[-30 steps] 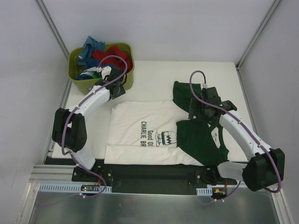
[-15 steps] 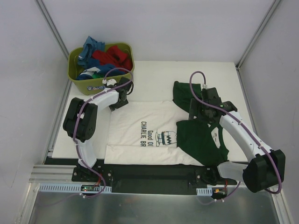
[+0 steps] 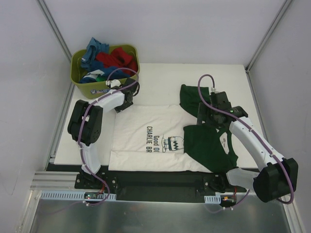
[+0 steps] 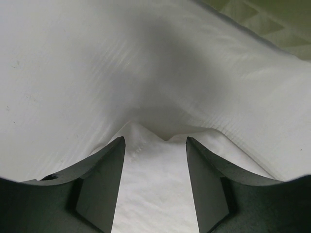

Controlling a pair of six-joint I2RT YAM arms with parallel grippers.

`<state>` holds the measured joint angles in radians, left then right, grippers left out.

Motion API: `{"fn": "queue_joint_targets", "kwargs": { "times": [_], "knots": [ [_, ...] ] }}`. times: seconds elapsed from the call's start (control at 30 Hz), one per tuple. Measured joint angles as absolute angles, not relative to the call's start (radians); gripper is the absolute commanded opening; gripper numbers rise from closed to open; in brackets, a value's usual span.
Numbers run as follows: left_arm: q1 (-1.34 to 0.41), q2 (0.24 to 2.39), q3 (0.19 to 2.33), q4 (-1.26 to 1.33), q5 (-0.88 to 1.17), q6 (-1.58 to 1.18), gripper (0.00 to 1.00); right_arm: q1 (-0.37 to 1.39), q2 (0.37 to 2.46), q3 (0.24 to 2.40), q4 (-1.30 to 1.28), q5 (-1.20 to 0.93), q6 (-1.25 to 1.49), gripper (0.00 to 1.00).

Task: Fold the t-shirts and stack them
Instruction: Grap the side of the flattened tshirt furthest away from the robot with both arms

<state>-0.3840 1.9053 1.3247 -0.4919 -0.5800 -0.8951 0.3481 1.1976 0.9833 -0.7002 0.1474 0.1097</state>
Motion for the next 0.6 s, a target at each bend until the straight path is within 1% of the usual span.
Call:
{"fn": "queue_joint_targets", "kwargs": {
  "times": [0.17,0.27,0.3,0.4,0.43,0.5,0.53,0.57,0.6],
  "knots": [
    [-0.371,1.92,1.338,-0.488,-0.58,-0.902,0.51,0.348,1.198,0.983,-0.7,0.151,0.106,0.97],
    [-0.365,1.941,1.338,-0.489,-0.582,-0.91,0.47,0.348,1.198,0.983,-0.7,0.154,0.103,0.97],
    [-0.365,1.946,1.338,-0.49,-0.583,-0.913,0.42,0.348,1.198,0.983,-0.7,0.154,0.102,0.97],
    [-0.365,1.965,1.344,-0.491,-0.581,-0.919,0.31,0.348,1.198,0.98,-0.7,0.154,0.1,0.97],
    [-0.365,1.969,1.345,-0.491,-0.577,-0.92,0.23,0.348,1.198,0.977,-0.699,0.154,0.1,0.97],
    [-0.365,1.973,1.344,-0.491,-0.57,-0.923,0.14,0.348,1.198,0.97,-0.7,0.154,0.1,0.97],
    [-0.365,1.973,1.343,-0.491,-0.566,-0.922,0.05,0.348,1.198,0.968,-0.701,0.154,0.1,0.97],
    [-0.365,1.972,1.342,-0.491,-0.562,-0.923,0.0,0.348,1.198,0.966,-0.701,0.155,0.1,0.97],
    [-0.365,1.971,1.339,-0.49,-0.559,-0.922,0.0,0.348,1.198,0.966,-0.701,0.155,0.1,0.97]
  ]
}}
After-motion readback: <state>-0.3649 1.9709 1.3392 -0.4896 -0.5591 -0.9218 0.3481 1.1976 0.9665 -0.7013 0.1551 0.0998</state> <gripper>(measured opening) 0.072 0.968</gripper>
